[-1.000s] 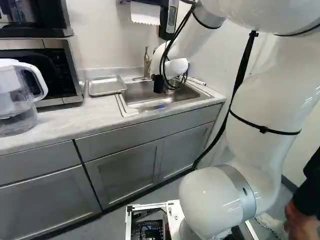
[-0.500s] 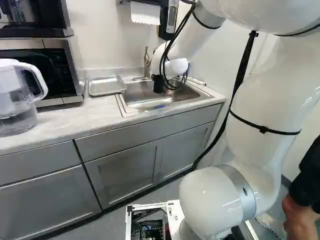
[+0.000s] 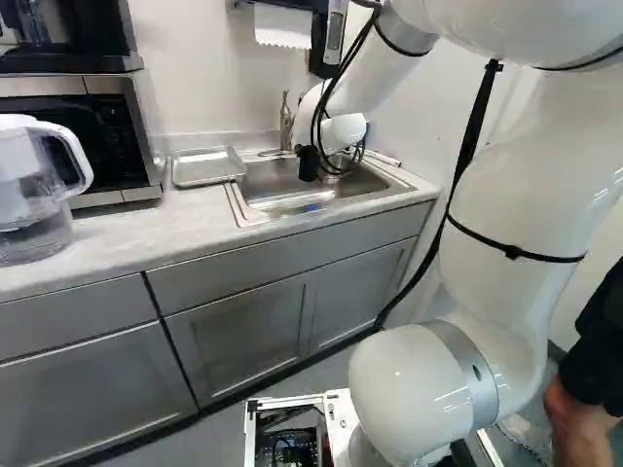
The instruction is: Rinse the cup and place it in the tray
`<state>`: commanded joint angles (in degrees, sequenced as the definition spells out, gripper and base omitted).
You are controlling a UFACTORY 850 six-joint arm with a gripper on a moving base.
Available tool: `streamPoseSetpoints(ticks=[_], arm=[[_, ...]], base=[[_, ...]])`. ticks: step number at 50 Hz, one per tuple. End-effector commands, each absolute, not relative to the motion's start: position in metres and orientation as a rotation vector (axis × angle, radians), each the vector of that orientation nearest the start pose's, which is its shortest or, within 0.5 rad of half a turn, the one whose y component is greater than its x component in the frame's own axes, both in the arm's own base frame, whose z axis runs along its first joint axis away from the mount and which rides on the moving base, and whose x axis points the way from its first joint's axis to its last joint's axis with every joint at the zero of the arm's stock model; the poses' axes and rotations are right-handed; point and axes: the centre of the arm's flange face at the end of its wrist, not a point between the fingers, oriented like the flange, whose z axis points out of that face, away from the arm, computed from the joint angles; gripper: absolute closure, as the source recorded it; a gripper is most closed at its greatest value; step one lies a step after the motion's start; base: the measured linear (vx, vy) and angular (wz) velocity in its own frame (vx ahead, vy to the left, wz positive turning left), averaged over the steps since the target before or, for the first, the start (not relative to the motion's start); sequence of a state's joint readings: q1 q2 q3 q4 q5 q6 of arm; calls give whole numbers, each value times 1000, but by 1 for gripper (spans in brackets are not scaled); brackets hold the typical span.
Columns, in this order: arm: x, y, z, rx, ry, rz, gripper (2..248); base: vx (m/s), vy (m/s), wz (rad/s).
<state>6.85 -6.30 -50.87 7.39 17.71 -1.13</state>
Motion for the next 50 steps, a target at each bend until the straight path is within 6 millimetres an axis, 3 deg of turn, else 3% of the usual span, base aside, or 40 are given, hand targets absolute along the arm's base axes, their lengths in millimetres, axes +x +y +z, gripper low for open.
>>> streamPoseSetpoints(ticks=[50], arm=[[525, 59, 511, -2623, 9, -1576, 126]], base=[[0, 0, 0]])
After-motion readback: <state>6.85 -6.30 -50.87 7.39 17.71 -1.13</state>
